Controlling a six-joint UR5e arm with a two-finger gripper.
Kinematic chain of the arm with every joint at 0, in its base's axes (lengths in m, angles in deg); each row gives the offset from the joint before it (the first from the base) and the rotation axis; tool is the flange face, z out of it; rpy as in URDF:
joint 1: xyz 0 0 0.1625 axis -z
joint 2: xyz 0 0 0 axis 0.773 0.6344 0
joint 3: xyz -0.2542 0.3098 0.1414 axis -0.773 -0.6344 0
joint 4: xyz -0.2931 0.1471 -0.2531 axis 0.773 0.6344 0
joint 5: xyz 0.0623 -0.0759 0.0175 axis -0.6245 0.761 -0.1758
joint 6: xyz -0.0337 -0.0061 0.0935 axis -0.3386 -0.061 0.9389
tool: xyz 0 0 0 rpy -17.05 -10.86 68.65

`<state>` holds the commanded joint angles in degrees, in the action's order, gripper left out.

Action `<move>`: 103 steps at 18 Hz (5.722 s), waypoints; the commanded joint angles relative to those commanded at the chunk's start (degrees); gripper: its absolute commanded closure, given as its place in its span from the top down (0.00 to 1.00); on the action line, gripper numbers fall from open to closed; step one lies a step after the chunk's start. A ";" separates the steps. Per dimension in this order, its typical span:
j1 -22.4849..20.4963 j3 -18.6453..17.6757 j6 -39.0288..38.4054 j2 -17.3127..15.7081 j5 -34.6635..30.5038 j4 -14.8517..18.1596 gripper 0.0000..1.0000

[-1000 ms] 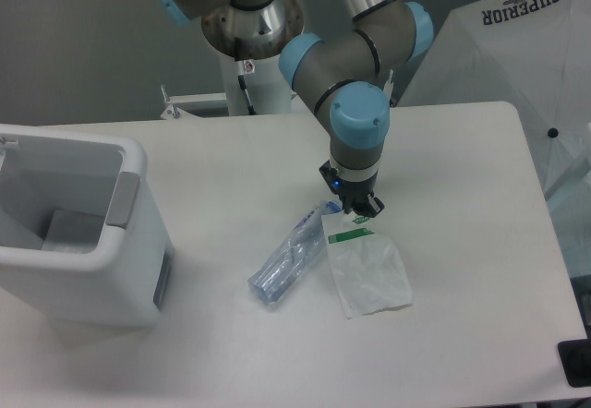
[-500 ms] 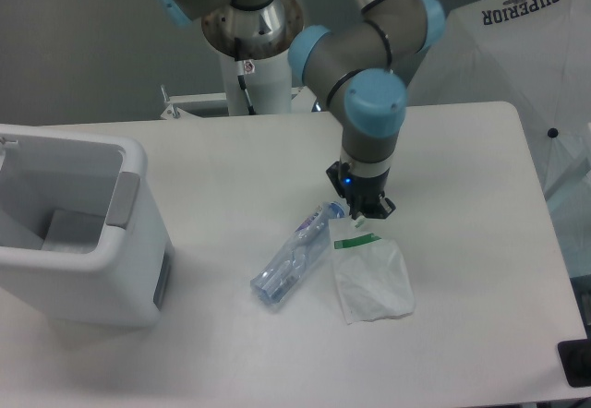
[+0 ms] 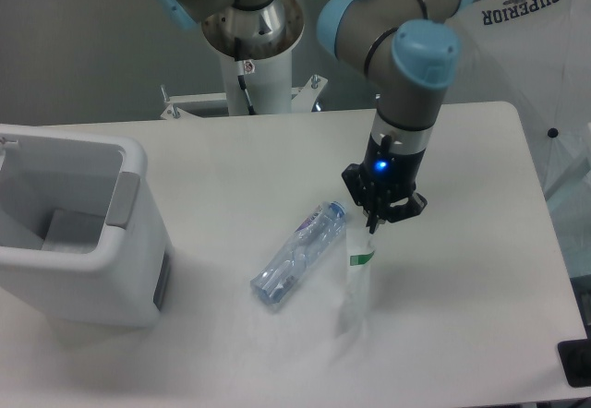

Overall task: Place the trash in the trash can
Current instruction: 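Lift the bag and carry it over the white trash bin, then open the gripper to drop the bag into the bin, then move the open gripper over the clear water bottle, then lower the gripper and close it around the water bottle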

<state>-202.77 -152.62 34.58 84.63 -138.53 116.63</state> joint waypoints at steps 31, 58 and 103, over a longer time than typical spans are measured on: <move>24.42 -0.86 -20.76 -23.20 9.95 0.00 0.00; 27.52 -7.02 -19.62 -23.03 9.86 -0.70 1.00; 17.75 2.91 -17.86 13.44 -17.46 3.87 1.00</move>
<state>-185.02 -149.71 16.72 98.07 -156.00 120.49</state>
